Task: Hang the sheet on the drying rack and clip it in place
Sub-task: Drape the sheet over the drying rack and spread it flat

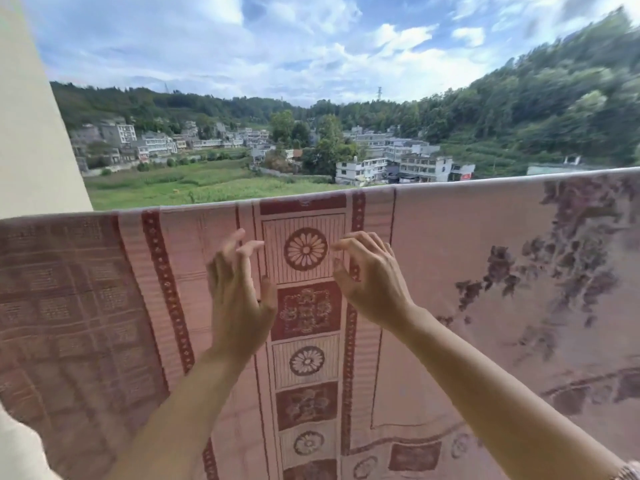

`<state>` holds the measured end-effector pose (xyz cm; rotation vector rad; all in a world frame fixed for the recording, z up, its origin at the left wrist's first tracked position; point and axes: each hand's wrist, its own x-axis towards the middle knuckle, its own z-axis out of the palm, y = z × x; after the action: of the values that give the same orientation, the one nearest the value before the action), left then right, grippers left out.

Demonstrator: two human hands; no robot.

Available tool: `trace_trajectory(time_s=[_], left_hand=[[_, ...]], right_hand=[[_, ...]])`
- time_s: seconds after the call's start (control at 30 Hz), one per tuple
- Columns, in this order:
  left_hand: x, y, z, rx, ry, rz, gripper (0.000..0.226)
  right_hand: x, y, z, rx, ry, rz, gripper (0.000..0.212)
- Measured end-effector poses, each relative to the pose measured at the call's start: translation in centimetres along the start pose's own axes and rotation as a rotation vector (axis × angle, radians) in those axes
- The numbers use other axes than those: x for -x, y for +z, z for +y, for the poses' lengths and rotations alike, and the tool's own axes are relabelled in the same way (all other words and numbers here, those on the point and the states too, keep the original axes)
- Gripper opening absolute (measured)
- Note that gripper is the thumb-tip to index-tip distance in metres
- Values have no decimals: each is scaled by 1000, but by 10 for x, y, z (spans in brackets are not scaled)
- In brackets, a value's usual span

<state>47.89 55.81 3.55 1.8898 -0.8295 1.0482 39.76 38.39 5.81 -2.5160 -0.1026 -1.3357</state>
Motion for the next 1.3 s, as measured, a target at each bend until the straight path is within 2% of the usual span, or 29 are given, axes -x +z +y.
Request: trace_trajectory(time_s=[0.2,0.33,0.43,0.57,0.83,0.97,1.3], left_hand=[[36,140,153,149,-15,-329,40],[67,233,270,208,-94,-582,42],[93,297,350,252,-125,-760,43],[116,377,448,275,-67,-941,43],[147,552,619,327,43,-1121,40],[149,655,703,369,66,-1205,41],[120,875,909,443,198,-1221,40]], right_hand=[[89,-118,140,144,360,-158,32],[155,-211,230,250,566,-260,43],[203,-278,287,309,713,-306,50],[253,-359,361,408,894,-307,49],[328,-482,524,519,1126,-288,35],[345,-540,630,560,1182,-289,44],[365,-683,874,548,1349,-198,49]])
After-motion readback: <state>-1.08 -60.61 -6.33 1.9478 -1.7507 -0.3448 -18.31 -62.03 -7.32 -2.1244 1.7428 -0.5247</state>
